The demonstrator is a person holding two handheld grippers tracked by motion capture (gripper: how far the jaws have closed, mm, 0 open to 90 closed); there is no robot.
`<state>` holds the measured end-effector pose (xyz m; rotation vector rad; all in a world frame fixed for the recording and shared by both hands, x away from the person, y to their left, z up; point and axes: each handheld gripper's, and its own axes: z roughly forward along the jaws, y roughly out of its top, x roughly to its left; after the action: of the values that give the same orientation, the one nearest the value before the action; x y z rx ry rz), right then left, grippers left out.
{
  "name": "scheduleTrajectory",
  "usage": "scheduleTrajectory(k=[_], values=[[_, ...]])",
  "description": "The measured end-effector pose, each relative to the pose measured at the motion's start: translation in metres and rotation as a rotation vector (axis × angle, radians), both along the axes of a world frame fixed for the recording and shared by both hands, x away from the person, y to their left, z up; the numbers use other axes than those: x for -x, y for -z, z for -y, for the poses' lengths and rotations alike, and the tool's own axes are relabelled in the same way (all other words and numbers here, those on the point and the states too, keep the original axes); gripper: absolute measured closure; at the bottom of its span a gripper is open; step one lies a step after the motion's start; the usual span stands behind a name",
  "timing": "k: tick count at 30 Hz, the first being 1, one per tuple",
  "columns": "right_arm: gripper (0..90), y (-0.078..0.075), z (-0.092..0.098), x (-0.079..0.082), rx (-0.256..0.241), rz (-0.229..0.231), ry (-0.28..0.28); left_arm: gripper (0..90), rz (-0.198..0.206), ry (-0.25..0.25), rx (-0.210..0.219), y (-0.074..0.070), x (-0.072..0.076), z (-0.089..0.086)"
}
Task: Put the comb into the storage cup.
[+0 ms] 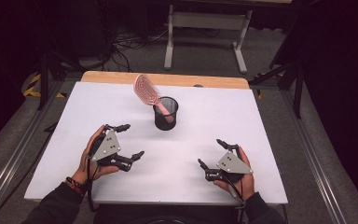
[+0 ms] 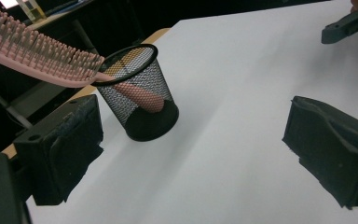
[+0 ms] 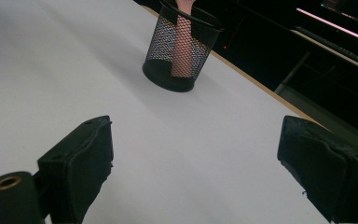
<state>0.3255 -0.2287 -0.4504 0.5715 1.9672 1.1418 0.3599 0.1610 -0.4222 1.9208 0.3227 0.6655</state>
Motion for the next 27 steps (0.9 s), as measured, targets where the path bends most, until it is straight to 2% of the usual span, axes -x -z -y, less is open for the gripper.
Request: scheduleTrajectory(k=[6,8,10,13,15,19,27], values=[[11.2,0.0,0.0,0.0,0.002,-0.001,-0.005,5.1,-0.009,0.007,-0.011,0.007,0.006,-0.005],[11.1,0.0,0.0,0.0,0.001,-0.004,-0.014,5.0,-0.005,-0.004,-0.026,0.01,0.006,-0.007],[11.0,0.0,-0.001,0.001,0.001,-0.005,-0.018,5.1,-0.028,-0.006,-0.012,0.014,0.005,-0.011],[10.9,0.0,0.0,0.001,0.003,-0.004,-0.019,5.1,-0.024,-0.019,-0.032,0.018,0.006,-0.014],[10.9,0.0,0.0,0.001,0.002,-0.005,-0.019,5.1,-0.033,-0.023,-0.02,0.021,0.007,-0.017],[10.9,0.001,-0.001,0.0,0.006,-0.006,-0.019,5.1,-0.042,-0.032,-0.021,0.024,0.01,-0.022],[10.9,0.002,0.0,0.0,0.005,-0.009,-0.015,4.9,-0.048,-0.053,-0.04,0.032,0.015,-0.031]])
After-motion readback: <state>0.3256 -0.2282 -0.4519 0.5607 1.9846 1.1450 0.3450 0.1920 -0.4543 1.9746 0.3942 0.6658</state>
